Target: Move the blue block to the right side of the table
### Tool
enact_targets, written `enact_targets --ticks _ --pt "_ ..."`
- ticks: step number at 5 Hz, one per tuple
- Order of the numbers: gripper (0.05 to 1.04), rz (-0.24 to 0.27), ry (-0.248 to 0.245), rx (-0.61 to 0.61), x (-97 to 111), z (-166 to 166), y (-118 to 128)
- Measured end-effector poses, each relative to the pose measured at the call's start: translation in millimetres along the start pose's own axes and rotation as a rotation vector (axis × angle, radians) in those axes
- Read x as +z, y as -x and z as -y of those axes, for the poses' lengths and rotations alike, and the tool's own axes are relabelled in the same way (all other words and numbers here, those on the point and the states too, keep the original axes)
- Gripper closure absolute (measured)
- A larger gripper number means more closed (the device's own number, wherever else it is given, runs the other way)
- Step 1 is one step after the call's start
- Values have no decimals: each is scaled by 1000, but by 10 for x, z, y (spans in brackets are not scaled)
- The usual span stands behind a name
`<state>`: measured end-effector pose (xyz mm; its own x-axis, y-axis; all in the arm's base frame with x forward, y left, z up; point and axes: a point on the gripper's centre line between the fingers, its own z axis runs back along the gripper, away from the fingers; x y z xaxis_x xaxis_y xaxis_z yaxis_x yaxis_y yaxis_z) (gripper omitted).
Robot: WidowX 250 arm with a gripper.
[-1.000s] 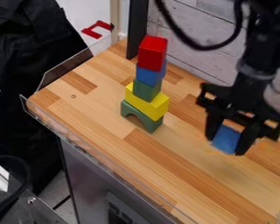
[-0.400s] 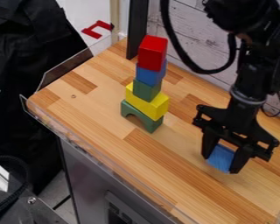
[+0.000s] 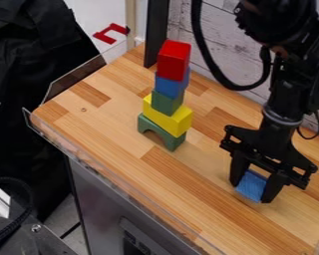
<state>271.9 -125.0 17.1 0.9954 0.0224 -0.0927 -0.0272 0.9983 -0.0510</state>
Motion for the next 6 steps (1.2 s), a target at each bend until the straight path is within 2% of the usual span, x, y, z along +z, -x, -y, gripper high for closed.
enact_targets --ticks 1,2,3,4,5,6 --pt "514 -16 -1 -1 -68 3 1" --pt "446 -15 0 -2 -61 5 -13" --pt "181 -24 -13 3 -48 -12 -6" --pt "84 13 -27 18 92 -25 -18" --pt "84 93 -43 22 418 -19 -36" --pt "84 175 -46 37 832 -76 25"
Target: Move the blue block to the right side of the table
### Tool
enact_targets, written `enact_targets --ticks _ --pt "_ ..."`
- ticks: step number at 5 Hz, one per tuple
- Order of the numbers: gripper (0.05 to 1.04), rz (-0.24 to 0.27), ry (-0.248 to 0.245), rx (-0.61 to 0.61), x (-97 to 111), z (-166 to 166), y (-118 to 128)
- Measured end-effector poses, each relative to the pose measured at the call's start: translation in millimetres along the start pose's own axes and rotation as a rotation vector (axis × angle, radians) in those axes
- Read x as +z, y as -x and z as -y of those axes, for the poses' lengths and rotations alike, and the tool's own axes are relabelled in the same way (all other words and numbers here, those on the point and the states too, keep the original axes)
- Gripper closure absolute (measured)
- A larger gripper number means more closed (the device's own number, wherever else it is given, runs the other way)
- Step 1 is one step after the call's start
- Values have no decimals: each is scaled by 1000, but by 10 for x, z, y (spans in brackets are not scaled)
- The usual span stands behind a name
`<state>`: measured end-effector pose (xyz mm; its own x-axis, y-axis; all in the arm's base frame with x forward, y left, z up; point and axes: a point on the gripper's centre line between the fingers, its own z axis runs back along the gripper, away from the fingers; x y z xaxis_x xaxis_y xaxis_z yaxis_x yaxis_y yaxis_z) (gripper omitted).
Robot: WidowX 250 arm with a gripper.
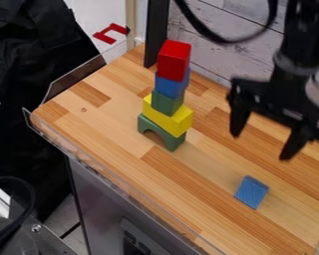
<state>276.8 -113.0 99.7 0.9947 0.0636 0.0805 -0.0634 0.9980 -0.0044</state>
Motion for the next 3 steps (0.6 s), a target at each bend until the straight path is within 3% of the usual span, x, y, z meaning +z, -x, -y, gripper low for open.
enact_targets --ticks 1,3 --pt "84 21 -2 -9 216 -38 -20" --pt "84 -40 -31 -38 343 -154 -45"
